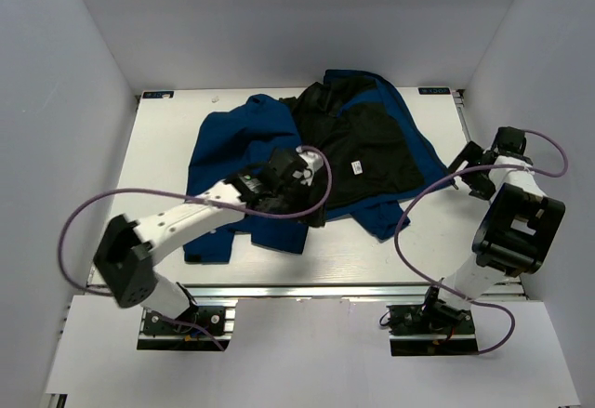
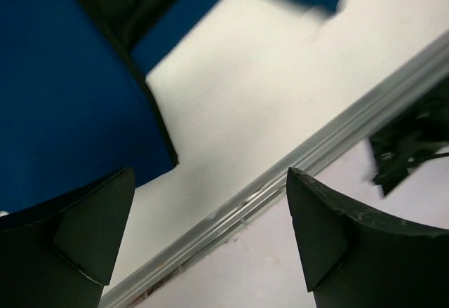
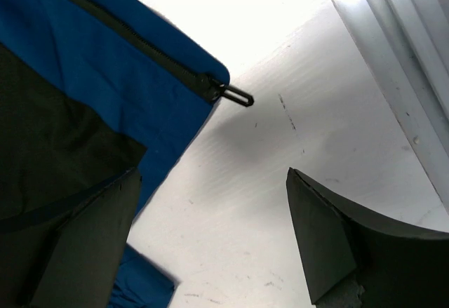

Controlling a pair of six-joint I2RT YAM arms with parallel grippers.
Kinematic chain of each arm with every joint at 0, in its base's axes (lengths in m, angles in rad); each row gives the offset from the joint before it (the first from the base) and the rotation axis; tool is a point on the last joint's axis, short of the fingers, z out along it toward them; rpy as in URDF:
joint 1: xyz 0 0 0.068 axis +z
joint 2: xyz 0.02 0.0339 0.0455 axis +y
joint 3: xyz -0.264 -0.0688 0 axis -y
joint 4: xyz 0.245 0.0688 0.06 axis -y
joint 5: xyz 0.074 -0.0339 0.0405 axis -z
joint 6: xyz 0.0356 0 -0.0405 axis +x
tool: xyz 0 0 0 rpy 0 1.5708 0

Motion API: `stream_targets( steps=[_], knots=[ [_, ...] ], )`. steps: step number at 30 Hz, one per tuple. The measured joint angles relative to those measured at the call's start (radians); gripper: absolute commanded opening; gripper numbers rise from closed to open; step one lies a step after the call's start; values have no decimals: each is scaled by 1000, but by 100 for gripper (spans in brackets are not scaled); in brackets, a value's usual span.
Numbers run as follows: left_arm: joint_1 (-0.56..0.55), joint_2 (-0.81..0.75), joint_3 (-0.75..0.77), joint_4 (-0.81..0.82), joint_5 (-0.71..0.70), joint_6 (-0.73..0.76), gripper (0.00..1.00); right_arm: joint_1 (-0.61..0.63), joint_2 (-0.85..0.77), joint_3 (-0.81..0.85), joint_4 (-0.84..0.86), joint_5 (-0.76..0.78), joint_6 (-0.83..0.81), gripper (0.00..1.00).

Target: Zip up the jacket

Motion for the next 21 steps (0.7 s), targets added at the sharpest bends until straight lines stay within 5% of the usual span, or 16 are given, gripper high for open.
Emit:
stream_targets(
  steps=[6, 13, 16, 21],
  knots=[
    [40, -116, 65, 17, -68, 10, 98, 2, 123, 37, 17, -22, -4, 89],
    [249, 92, 45, 75, -10, 15, 98, 56, 221, 108, 24, 52, -4, 86],
    [300, 154, 34, 73, -6, 15, 98, 84, 246, 131, 30, 98, 0, 75],
    [299, 160, 34, 77, -6, 16, 98, 122, 262, 137, 50, 165, 23, 23]
  ],
)
